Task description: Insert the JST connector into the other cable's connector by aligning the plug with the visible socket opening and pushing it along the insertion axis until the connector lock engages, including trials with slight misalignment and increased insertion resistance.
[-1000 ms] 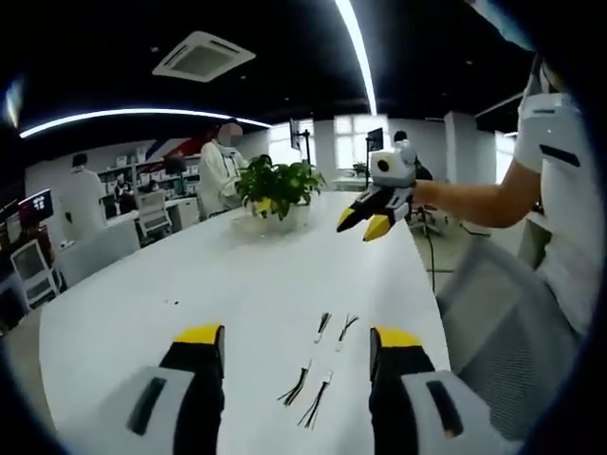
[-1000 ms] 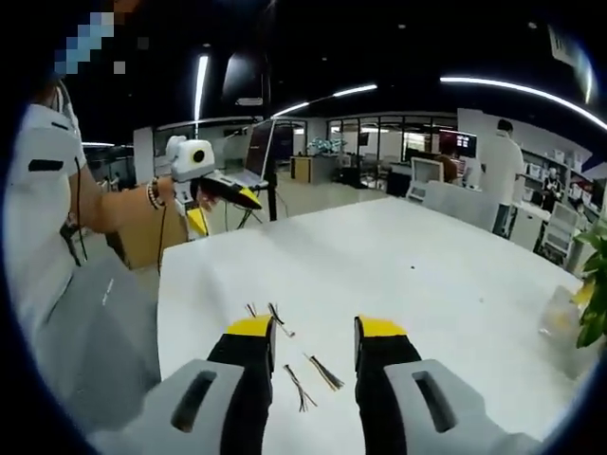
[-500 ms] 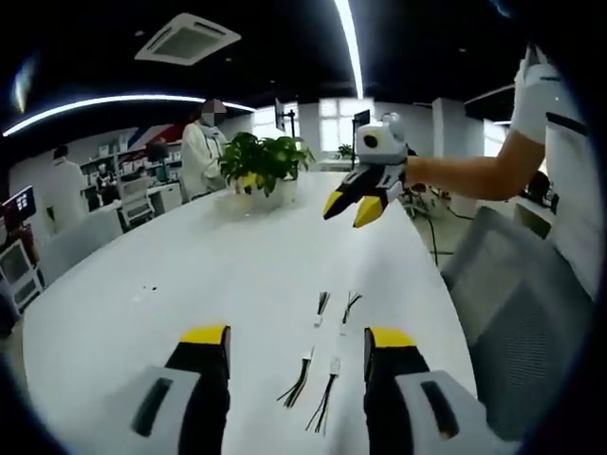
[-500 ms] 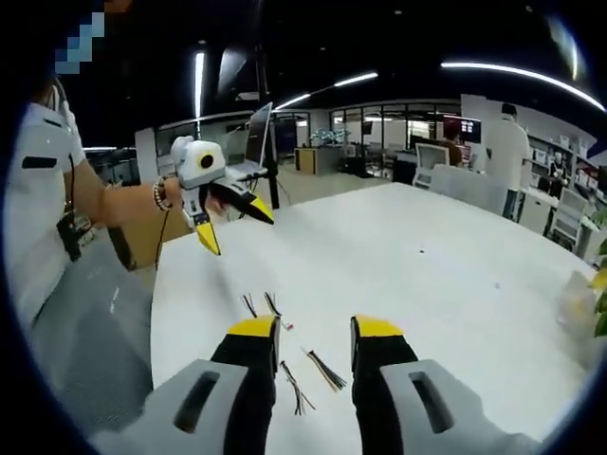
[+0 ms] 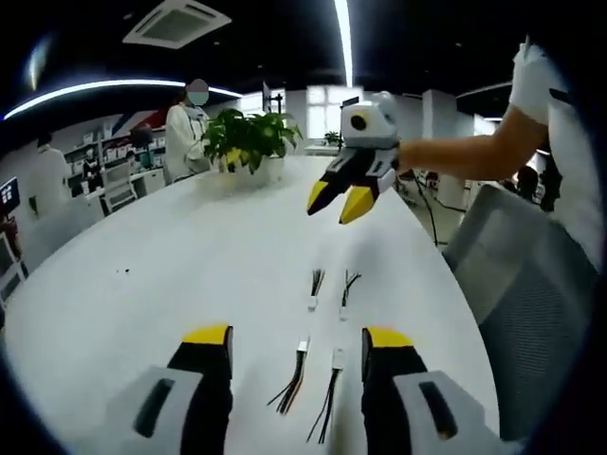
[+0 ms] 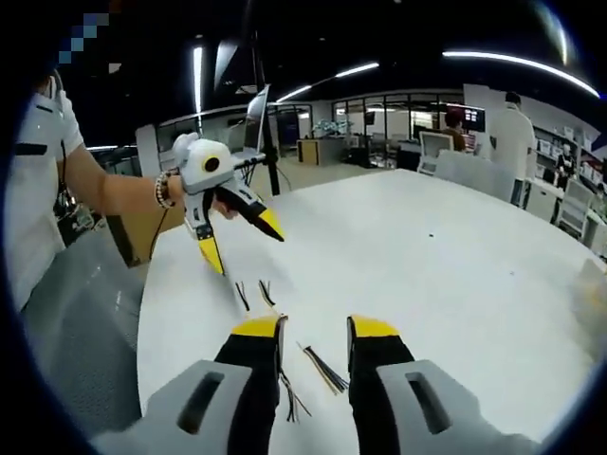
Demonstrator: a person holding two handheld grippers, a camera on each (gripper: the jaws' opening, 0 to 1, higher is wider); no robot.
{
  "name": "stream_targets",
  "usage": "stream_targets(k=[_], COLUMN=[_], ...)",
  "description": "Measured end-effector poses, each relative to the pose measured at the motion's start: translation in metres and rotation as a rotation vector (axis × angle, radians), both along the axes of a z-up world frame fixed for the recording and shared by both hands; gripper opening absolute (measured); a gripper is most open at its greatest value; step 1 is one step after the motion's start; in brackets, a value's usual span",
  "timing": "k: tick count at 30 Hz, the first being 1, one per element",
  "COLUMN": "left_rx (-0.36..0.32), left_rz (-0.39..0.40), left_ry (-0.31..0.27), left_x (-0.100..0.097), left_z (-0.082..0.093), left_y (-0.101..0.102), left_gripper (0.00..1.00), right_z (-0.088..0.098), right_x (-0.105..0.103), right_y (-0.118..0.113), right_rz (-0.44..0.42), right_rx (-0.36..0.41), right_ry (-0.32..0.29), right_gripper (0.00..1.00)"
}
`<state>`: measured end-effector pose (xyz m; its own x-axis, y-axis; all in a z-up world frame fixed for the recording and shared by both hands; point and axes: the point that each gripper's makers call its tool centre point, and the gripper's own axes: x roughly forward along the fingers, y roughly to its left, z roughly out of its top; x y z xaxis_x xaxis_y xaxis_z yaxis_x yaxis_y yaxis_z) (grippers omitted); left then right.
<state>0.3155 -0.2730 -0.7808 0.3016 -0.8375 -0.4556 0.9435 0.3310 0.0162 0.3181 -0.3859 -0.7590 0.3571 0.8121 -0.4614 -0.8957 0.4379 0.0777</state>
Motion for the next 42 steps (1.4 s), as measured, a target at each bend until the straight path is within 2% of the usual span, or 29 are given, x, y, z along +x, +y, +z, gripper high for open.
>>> stream_targets(k=[6, 12, 18, 21, 25, 30, 35, 38, 42], left_rx=[-0.027, 0.021, 0.023, -0.010, -0.002, -0.062, -0.079, -0.115, -0.133], left_rz=[0.009, -0.006, -0.032, -0.034, -0.019, -0.018, -0.036, -0.028, -0.029], left_ry=[0.019, -0.007, -0.001, 0.033, 0.011, 0.014, -0.004, 0.028, 0.019], left_x=[0.004, 0.006, 0.003, 0.003, 0.007, 0.004, 0.001, 0.001, 0.001], left_z=[-0.009, -0.025, -0.036, -0.041, -0.048, -0.049, -0.050, -0.049, -0.048], left_y=[-0.006, -0.010, -0.019, -0.021, -0.021, -0.023, -0.025, -0.027, -0.028], left_gripper=[0.46, 0.43, 0.35, 0.31, 0.27, 0.24, 0.22, 0.22, 0.21], right_z=[-0.019, -0.034, -0.049, -0.055, -0.063, -0.071, -0.077, -0.080, -0.087], right_x=[-0.003, -0.005, -0.005, -0.005, -0.004, -0.007, -0.006, -0.006, -0.003], right_y=[0.011, 0.018, 0.024, 0.025, 0.027, 0.032, 0.032, 0.031, 0.028], right_rz=[0.034, 0.074, 0.112, 0.130, 0.141, 0.167, 0.182, 0.179, 0.177], right_rx=[-0.038, -0.071, -0.110, -0.128, -0.132, -0.124, -0.124, -0.122, -0.110], right_ry=[0.022, 0.031, 0.031, 0.024, 0.016, 0.014, 0.011, 0.015, 0.015], right_gripper=[0.24, 0.24, 0.22, 0.21, 0.19, 0.18, 0.15, 0.14, 0.13])
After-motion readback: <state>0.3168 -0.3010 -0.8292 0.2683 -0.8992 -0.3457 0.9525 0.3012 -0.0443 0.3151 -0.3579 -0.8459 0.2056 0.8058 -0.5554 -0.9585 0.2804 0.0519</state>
